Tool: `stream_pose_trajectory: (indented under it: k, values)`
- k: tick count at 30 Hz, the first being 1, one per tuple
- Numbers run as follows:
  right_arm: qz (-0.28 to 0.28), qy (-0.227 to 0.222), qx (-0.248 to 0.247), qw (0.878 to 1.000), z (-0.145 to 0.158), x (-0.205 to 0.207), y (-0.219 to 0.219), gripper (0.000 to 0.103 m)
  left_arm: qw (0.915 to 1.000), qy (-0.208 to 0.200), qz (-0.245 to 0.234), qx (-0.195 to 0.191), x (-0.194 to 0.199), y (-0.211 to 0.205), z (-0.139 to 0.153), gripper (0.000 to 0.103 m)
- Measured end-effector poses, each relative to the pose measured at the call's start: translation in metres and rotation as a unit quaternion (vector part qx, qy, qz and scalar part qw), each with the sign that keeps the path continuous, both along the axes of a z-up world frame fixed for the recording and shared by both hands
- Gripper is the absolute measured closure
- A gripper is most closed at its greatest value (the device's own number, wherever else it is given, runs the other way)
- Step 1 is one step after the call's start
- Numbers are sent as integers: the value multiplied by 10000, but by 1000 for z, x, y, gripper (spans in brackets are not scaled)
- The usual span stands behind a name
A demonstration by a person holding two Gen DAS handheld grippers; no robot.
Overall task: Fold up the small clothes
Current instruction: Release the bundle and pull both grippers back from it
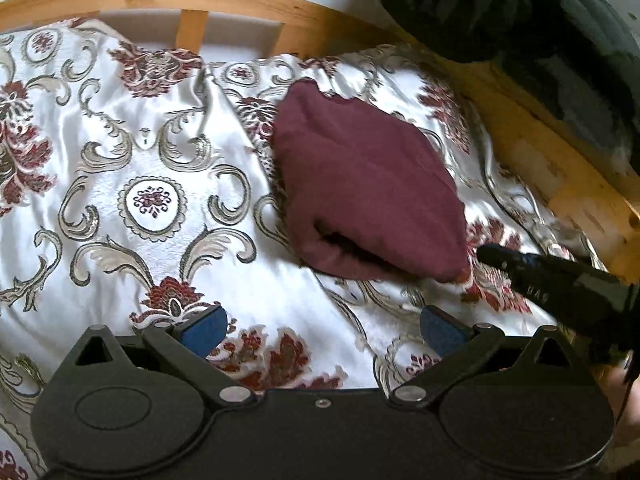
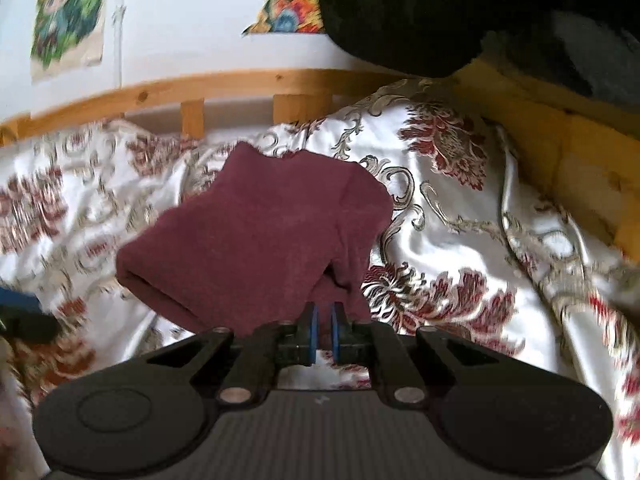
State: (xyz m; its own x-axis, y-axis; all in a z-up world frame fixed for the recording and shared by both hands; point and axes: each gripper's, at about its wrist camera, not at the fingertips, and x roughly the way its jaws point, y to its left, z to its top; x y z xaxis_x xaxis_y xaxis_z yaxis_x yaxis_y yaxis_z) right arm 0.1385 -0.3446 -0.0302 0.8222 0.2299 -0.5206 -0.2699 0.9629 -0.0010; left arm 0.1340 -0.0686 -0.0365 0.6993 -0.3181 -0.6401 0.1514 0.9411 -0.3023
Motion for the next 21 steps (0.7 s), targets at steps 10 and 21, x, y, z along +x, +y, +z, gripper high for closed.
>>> stream_pose_trajectory:
  k: [10, 21]
  values:
    - [-122, -260, 663, 9974, 26, -69, 9, 21, 9953, -695, -633, 250, -32, -3, 7, 1]
    - [-932, -627, 937, 9892, 29, -136, 8, 0, 9984, -287, -474, 58, -63, 28, -19, 1]
